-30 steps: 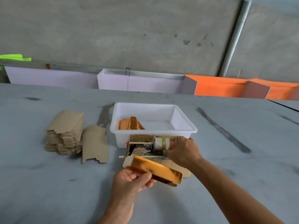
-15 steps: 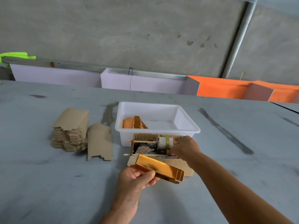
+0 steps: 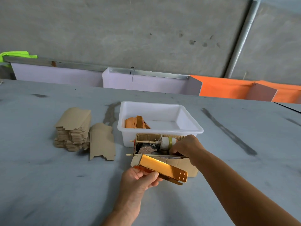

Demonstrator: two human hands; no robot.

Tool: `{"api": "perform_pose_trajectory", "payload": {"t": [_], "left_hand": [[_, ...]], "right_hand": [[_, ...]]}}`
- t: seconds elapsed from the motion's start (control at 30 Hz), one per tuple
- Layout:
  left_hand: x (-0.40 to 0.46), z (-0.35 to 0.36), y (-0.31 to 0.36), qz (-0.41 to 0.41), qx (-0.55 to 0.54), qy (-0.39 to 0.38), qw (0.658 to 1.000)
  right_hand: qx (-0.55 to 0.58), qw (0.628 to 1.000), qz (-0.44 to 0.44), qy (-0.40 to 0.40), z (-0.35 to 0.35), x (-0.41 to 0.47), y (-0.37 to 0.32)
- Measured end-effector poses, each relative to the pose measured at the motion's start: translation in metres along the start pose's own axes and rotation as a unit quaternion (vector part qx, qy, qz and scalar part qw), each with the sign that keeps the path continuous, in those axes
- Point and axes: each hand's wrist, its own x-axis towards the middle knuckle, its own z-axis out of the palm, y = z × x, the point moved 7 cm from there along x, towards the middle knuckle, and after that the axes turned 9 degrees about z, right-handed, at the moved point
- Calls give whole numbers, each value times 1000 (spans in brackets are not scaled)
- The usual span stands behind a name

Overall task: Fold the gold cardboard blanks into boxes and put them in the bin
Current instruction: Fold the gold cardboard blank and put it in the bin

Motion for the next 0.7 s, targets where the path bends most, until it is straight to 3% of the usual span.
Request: {"api": "perform_pose_trajectory", "payload": {"t": [0.37, 0.7], "left_hand": [[-1, 2, 0, -6, 7, -2, 1000], [-1, 3, -1, -14, 11, -3, 1000]], "right_hand": [[-103, 994, -37, 31, 4, -1, -4], [-71, 995, -6, 70, 3, -2, -3]]}}
